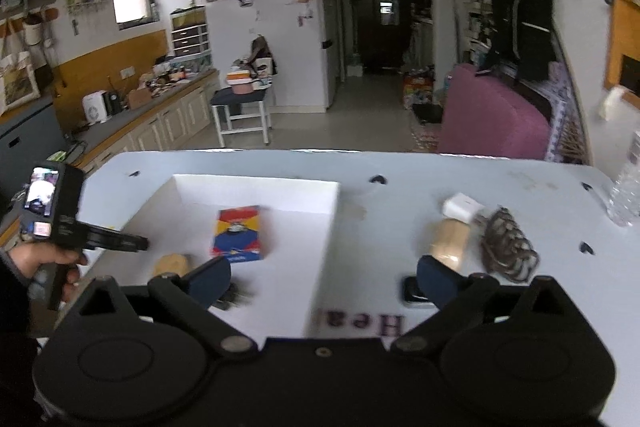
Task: Organize rigid objects
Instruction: 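Move the right gripper back and grasp the pale green round disc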
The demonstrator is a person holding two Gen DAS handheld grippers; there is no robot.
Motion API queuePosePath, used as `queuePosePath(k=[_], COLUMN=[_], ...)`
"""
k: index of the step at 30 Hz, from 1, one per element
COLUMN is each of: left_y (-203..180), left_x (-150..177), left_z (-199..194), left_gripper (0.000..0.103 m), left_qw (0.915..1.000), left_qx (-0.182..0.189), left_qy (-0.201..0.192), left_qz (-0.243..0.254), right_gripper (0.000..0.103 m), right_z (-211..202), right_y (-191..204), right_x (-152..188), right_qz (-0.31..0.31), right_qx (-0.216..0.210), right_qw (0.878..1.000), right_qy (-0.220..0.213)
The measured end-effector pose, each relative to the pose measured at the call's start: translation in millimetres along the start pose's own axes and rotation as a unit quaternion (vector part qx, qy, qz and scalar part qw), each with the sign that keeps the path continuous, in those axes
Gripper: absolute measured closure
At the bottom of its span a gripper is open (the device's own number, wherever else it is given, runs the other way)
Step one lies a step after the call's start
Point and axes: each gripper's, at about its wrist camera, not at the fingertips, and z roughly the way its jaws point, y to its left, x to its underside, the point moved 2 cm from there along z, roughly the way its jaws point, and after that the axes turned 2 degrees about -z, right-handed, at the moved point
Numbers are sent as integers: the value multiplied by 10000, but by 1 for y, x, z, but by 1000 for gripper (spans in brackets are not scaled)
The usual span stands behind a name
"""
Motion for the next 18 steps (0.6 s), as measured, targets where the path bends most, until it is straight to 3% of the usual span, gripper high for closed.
queuePosePath(k=[9,18], left_y=[2,0], left_x=[0,-5], left_z=[0,2], left_gripper=[92,92], left_qw=[10000,9999], left_qx=[23,26], left_qy=[3,142], left_qz=[-50,-41], right_gripper=[2,3], right_z=[4,24], right_y=[-63,-117], right_x=[18,30], right_qz=[104,323], right_qx=[709,1028], right_qw=[9974,9940], right_qy=[76,181])
